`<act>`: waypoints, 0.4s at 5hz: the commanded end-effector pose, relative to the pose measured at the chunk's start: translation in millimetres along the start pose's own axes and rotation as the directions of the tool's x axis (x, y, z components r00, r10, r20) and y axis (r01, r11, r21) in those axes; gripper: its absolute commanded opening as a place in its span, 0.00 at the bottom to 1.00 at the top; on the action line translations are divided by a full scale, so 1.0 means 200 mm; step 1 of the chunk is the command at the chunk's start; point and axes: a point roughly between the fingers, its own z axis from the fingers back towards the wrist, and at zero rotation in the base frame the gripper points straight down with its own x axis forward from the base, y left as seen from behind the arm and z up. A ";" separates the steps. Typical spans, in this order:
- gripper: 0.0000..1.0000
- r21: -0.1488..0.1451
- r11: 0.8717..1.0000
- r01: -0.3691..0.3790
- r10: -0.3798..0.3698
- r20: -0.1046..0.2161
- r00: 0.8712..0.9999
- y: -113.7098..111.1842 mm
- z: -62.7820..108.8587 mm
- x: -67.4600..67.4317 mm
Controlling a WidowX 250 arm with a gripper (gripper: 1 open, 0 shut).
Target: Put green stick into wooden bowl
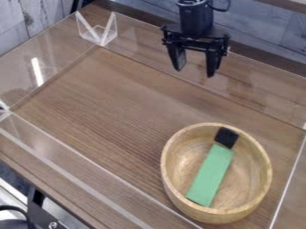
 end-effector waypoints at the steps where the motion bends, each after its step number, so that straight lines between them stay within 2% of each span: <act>1: 1.00 -0.004 1.000 0.001 -0.001 0.068 0.998 0.00 0.11 0.05; 2: 1.00 -0.008 1.000 0.000 0.000 0.063 0.998 -0.01 0.12 0.05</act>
